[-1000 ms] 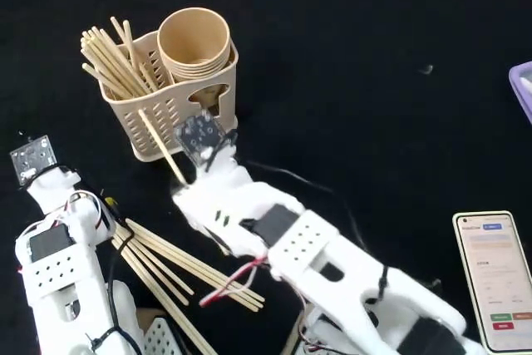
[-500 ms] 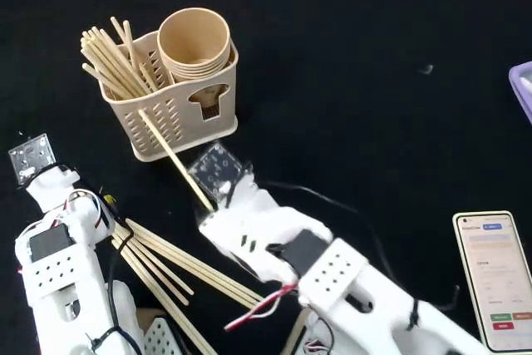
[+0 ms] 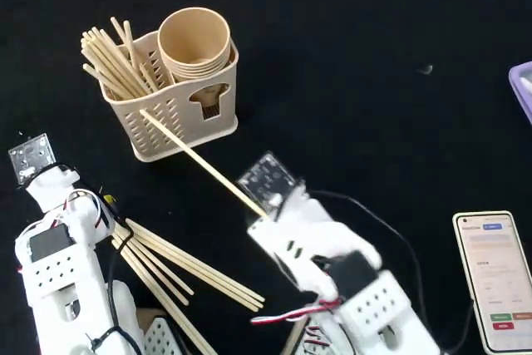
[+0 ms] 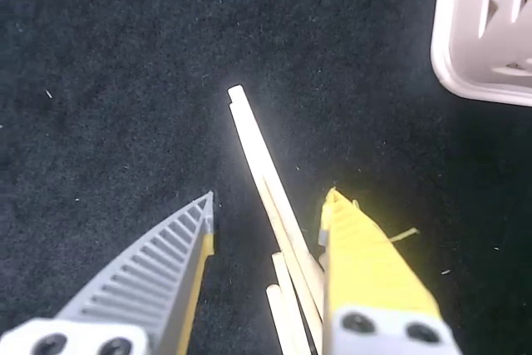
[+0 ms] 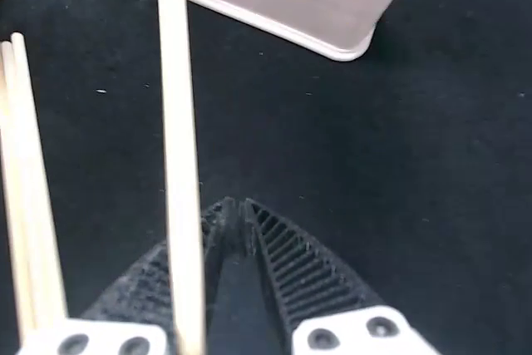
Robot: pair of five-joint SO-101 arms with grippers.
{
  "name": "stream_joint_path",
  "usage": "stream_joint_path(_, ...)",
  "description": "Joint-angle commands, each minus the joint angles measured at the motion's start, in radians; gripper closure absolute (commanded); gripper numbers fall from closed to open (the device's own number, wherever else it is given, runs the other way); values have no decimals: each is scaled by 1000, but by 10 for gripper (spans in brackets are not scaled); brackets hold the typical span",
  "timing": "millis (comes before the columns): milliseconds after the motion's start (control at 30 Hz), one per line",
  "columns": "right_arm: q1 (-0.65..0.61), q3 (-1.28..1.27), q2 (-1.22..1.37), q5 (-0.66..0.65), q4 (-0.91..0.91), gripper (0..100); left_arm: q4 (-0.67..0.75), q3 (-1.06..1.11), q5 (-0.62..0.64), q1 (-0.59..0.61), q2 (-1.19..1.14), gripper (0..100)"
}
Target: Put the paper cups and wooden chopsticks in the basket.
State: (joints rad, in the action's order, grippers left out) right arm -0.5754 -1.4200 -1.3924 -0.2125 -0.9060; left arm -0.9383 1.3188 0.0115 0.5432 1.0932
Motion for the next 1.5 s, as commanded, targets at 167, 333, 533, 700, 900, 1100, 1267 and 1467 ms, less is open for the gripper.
stream_joint_path(167,83,-45,-421,-48,-219,988,14,-28,9,-13,11,784)
stream_joint_path(333,83,-58,-467,-41,-213,977,14,-28,9,-13,11,784)
stream_joint_path(533,112,137,-367,41,-135,769,14,-30,9,-13,11,784)
stream_joint_path(700,-84,160,-54,137,138,805,14,-30,9,-13,11,784)
stream_joint_path(900,-282,231,438,293,588,804,14,-30,9,-5,11,784)
stream_joint_path(1100,-328,458,831,402,718,804,14,-33,9,-4,11,784)
stream_joint_path(1267,-339,642,1015,497,718,803,14,-33,9,-4,11,784)
stream_joint_path(1467,-339,710,1106,494,720,804,14,-31,9,-4,11,784)
